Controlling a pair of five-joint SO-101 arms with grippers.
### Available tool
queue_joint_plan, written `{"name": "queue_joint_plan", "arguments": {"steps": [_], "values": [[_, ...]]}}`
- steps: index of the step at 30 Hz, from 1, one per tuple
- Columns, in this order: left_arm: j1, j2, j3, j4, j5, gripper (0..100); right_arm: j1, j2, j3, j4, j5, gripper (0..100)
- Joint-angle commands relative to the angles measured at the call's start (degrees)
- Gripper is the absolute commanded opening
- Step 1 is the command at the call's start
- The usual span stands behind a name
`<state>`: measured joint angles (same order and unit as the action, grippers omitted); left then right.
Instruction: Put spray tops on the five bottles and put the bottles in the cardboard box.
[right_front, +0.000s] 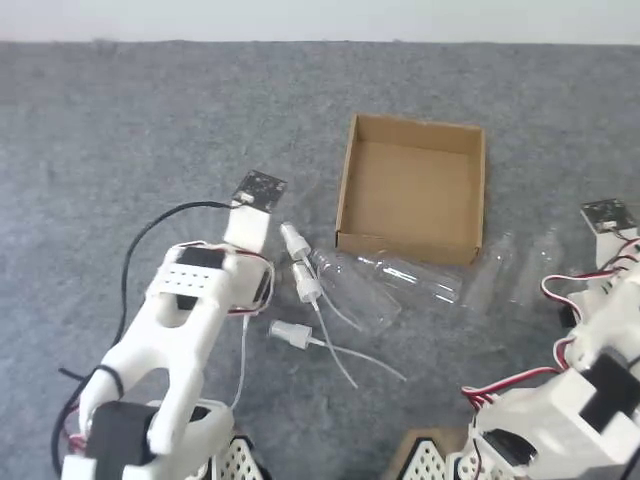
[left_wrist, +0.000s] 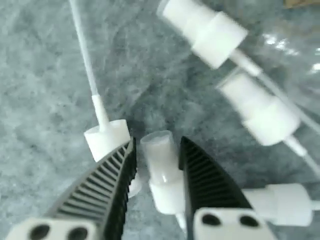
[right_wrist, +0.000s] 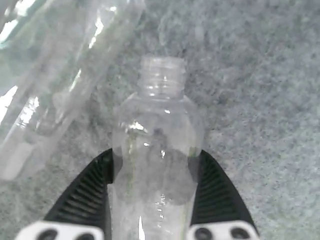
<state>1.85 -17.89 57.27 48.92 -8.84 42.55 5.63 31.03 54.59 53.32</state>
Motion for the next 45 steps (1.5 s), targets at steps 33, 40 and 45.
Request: {"name": "queue_joint_plan", "arguments": {"steps": [33,40,45], "values": [[6.77,0.26,2.77,1.76,-2.64,12,1.54,2.33,2.46,0.04,0.53,1.1],[5.8,-2.37,-1.63,5.19,-2.64,1,1.54,1.8,2.37,-0.04,0.7,1.1],[2.99,-12.04,-11.38,16.7,-2.73,1,1.36,1.71,1.23,-0.4,0.88,1.0]]}}
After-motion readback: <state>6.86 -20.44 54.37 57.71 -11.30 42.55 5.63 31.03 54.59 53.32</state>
